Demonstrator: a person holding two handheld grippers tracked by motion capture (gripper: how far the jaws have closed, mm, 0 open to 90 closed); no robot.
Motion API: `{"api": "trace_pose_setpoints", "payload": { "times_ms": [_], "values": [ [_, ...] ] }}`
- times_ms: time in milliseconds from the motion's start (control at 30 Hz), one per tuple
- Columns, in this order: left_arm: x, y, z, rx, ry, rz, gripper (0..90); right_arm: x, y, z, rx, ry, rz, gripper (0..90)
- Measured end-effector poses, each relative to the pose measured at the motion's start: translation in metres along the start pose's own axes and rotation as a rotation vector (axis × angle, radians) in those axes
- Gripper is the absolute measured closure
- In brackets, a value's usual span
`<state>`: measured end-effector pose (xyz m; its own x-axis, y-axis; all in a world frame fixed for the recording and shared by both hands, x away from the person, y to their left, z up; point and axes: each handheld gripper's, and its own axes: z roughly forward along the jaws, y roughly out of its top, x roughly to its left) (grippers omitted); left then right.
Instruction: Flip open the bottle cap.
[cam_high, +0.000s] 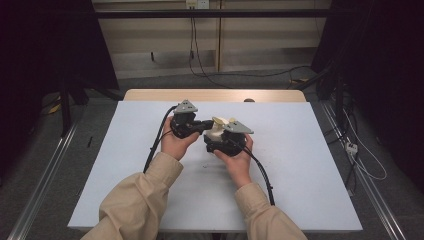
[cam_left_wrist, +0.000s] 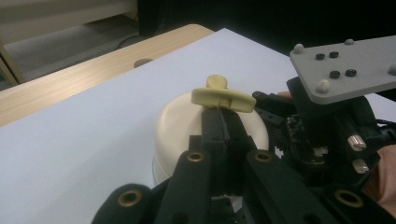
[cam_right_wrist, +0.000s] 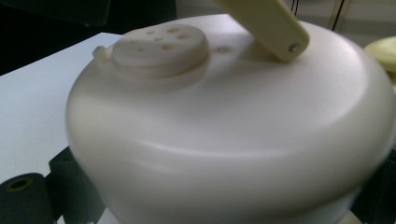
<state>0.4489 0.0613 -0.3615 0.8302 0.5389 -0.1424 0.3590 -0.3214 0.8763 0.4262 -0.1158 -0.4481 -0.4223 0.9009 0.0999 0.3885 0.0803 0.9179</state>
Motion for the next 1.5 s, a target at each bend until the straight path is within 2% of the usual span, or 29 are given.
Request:
{"api": "trace_pose_setpoints", "payload": {
  "times_ms": [633,1200,1500],
  "values": [
    [0.0,0.003,0.003,0.0,0.002,-0.005,90.0,0.0,0.0,0.0,0.0,-0.002,-0.001,6.6],
    [-0.002,0.012,0.005,0.003,-0.002,0.019,90.0,0.0,0.0,0.0,0.0,-0.002,0.002,6.5],
    [-0.002,0.012,0.008,0.006,-0.005,0.012,90.0,0.0,0.0,0.0,0.0,-0.002,0.002,6.6]
  ]
}}
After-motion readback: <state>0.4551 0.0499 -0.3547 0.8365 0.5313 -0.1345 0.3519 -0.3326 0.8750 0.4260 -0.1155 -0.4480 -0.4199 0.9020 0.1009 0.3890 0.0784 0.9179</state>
